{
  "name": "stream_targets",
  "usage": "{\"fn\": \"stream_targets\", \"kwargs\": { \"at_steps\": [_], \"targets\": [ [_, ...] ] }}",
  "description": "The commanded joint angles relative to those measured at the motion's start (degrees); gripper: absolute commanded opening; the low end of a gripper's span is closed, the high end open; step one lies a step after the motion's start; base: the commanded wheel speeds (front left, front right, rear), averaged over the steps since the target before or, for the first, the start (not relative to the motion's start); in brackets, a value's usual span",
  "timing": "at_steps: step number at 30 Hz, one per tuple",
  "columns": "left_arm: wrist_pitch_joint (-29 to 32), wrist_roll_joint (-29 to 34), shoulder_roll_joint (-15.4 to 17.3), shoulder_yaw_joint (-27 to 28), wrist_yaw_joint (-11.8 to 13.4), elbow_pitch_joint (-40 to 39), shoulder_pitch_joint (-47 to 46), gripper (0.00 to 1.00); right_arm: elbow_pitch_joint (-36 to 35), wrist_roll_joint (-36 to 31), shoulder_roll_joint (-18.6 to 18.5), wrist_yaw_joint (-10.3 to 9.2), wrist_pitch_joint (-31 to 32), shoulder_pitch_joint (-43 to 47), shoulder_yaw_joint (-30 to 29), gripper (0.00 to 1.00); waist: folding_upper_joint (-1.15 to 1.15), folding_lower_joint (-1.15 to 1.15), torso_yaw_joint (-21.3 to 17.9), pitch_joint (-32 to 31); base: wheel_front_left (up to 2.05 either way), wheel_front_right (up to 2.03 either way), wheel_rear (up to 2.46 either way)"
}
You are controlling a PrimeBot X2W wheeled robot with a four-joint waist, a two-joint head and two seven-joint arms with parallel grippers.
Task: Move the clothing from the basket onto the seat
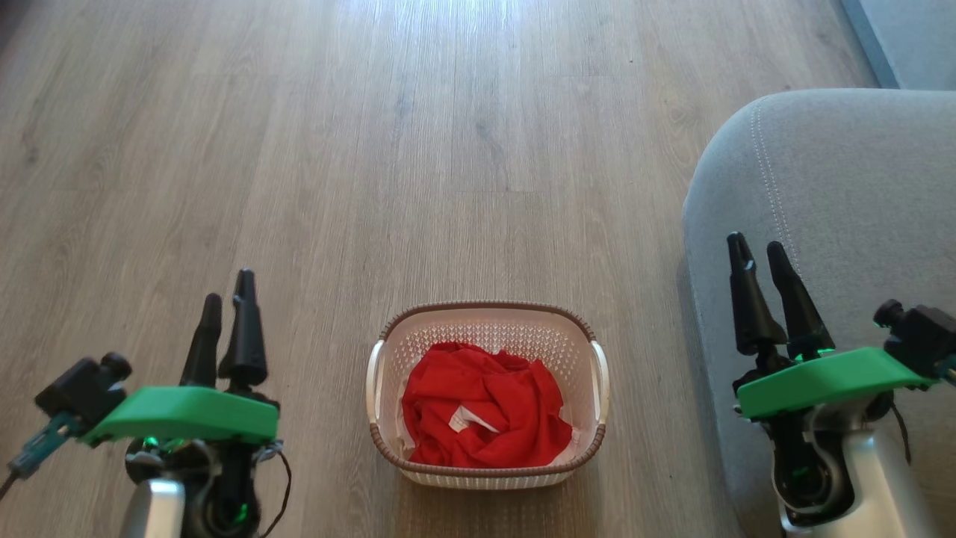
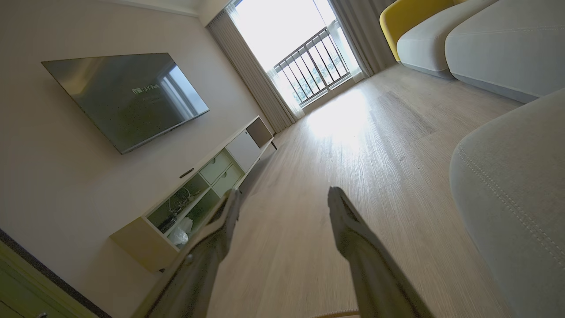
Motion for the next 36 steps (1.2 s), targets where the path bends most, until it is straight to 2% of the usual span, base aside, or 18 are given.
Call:
{"fn": "stream_targets", "kwargs": {
  "at_steps": [1,13,26,32,36],
  "targets": [
    [-0.6,0.9,0.6,0.9,0.0,-2.7,-2.5,1.0,-2.5,-1.2,-0.2,0.25,-0.6,-3.5,0.8,1.0,0.0,0.0,0.0,0.0,0.0,0.0,0.0],
    [-2.6,15.9,1.0,-5.3,5.5,-4.7,-3.2,1.0,-2.4,-10.4,-0.5,0.3,-2.6,-3.8,3.5,1.0,0.0,0.0,0.3,-0.1,0.0,0.0,0.0],
    [-4.9,26.1,5.0,-15.0,12.4,-2.3,-3.4,1.0,1.6,-19.3,-0.3,0.36,-5.0,-3.0,5.7,1.0,0.0,0.0,0.3,-0.7,0.0,0.0,0.0],
    [-5.9,28.4,4.6,-14.7,13.8,-1.1,-3.4,1.0,2.7,-22.1,-0.2,0.38,-6.0,-3.5,6.1,1.0,0.0,0.0,-0.2,-0.7,0.0,0.0,0.0],
    [-6.6,31.6,3.9,-13.4,16.0,-3.4,-3.6,1.0,2.5,-24.1,-0.1,0.4,-6.7,-3.8,6.0,1.0,0.0,0.0,-0.3,-0.5,0.0,0.0,0.0]
  ]
}}
